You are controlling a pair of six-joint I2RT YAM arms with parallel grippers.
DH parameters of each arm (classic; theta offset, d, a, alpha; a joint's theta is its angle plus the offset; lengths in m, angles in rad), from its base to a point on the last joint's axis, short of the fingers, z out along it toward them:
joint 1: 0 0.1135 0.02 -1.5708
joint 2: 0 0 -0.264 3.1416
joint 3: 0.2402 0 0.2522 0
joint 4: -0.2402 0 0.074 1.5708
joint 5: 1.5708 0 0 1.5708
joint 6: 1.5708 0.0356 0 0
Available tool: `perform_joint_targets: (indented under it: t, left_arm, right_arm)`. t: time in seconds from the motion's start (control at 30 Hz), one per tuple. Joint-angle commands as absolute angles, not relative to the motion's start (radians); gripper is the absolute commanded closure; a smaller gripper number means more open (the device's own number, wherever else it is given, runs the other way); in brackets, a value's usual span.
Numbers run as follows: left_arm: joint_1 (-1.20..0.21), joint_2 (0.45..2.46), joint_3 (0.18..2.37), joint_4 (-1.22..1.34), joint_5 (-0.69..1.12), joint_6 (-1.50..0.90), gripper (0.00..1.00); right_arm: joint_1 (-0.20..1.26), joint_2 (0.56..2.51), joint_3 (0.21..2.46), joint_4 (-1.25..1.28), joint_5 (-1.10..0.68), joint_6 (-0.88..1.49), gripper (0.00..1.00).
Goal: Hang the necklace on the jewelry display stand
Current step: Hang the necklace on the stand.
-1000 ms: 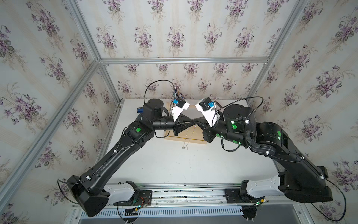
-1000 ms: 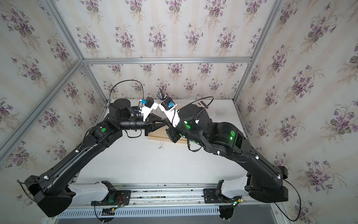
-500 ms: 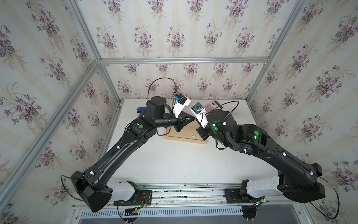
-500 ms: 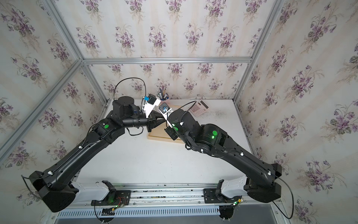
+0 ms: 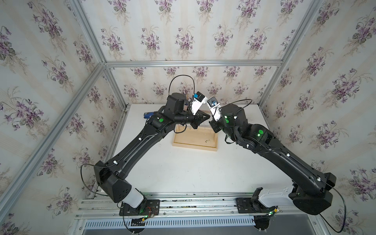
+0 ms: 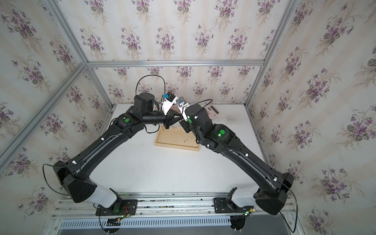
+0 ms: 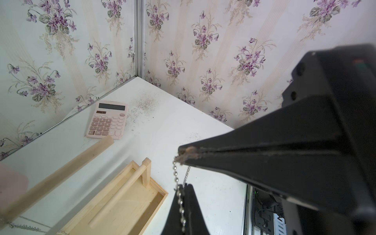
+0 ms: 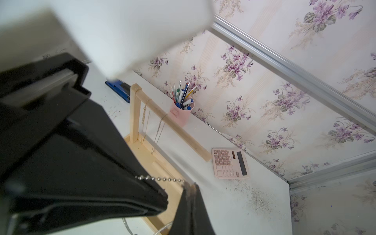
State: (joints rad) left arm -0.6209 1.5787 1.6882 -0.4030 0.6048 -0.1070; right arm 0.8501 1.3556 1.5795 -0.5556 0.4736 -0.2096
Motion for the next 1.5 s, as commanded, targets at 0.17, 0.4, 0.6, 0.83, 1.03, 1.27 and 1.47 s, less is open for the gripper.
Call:
perform_joint_targets:
  t: [0.17, 0.4, 0.6, 0.83, 1.03, 1.27, 1.47]
  left_arm:
    - [-0.618, 1.702, 1.829, -0.464, 0.563, -0.072, 1.00]
    - [-0.616, 1.829, 1.960, -0.492, 0.552, -0.075, 1.00]
    - [-0.605, 1.896, 2.045, -0.515, 0.550, -0.071, 0.99]
    - [-0.589, 1.957, 2.111, -0.509, 0.567, -0.093, 0.99]
    - [-0.582, 1.998, 2.169, -0.518, 0.577, -0.094, 0.97]
    - [-0.574, 2.044, 2.187, -0.521, 0.555, -0.102, 0.97]
    - [-0.562, 2.089, 2.229, -0.545, 0.562, -0.103, 0.97]
  right_arm:
    - [0.764, 1.390, 1.568, -0.413, 0.486, -0.263, 1.00]
    - [0.681, 1.425, 1.540, -0.322, 0.455, -0.270, 1.00]
    - [0.636, 1.461, 1.546, -0.272, 0.425, -0.284, 1.00]
    - [0.589, 1.508, 1.572, -0.241, 0.392, -0.286, 1.00]
    - [0.570, 1.529, 1.570, -0.195, 0.390, -0.298, 1.00]
    - [0.553, 1.583, 1.578, -0.156, 0.391, -0.311, 1.00]
    - [0.505, 1.626, 1.575, -0.144, 0.434, -0.333, 1.00]
